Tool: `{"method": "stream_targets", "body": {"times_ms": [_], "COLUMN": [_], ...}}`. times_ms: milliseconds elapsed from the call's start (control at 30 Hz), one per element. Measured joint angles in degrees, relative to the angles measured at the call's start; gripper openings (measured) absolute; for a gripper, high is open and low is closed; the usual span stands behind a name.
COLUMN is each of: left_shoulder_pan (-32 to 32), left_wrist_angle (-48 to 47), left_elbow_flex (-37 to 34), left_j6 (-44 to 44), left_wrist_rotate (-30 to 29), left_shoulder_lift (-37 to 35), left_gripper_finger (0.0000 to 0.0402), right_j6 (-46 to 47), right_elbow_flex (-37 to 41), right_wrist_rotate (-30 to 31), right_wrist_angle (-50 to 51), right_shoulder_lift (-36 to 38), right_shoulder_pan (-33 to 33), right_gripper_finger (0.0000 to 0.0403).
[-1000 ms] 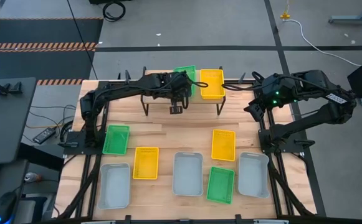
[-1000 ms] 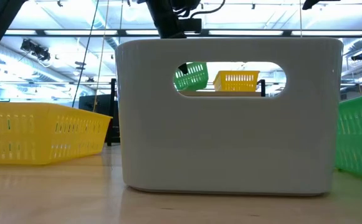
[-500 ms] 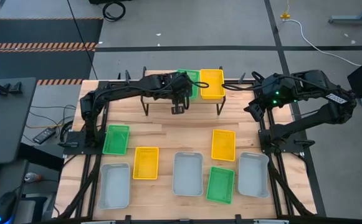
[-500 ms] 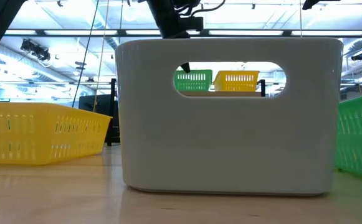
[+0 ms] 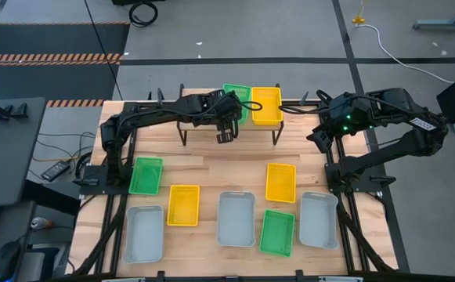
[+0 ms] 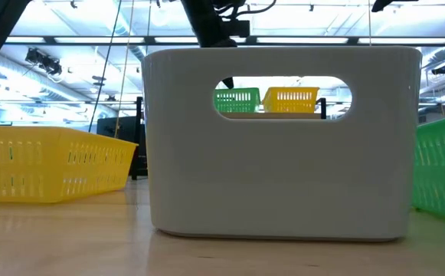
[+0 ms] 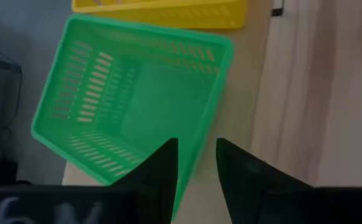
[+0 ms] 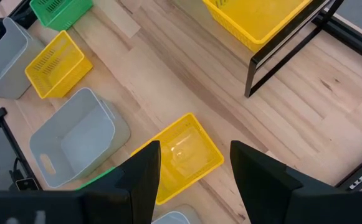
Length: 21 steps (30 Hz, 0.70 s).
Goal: Stack baskets on shelf by color
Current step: Put the middle green bin on the shelf
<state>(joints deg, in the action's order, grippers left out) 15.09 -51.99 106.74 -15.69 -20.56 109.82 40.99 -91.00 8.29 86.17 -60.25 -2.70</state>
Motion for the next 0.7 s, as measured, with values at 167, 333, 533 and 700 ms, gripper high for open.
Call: {"method": "stream_targets", "body": {"times_ms": [167, 333, 533, 700], "left_shoulder_pan": [-0.6, -1.0, -0.9, -0.9], "left_wrist_angle": [0.1, 0.4, 2.2, 4.3], "left_elbow_flex": [0.0, 0.0, 0.0, 0.0], "left_j6": [0.3, 1.6, 1.6, 1.9], "left_wrist_rotate": [2.6, 3.7, 6.6, 8.5], "left_shoulder_lift": [-0.1, -0.1, -0.1, -0.1], "left_gripper_finger": [0.0117, 0.0117, 0.0117, 0.0117], "right_j6": [0.0, 0.0, 0.0, 0.0], "right_elbow_flex": [0.0, 0.0, 0.0, 0.0], "right_wrist_rotate": [0.0, 0.0, 0.0, 0.0], "right_wrist_angle": [0.0, 0.0, 0.0, 0.0], "right_shoulder_lift": [0.0, 0.0, 0.0, 0.0], "right_shoulder_pan": [0.0, 0.0, 0.0, 0.0], "right_gripper_finger": [0.02, 0.02, 0.02, 0.02]}}
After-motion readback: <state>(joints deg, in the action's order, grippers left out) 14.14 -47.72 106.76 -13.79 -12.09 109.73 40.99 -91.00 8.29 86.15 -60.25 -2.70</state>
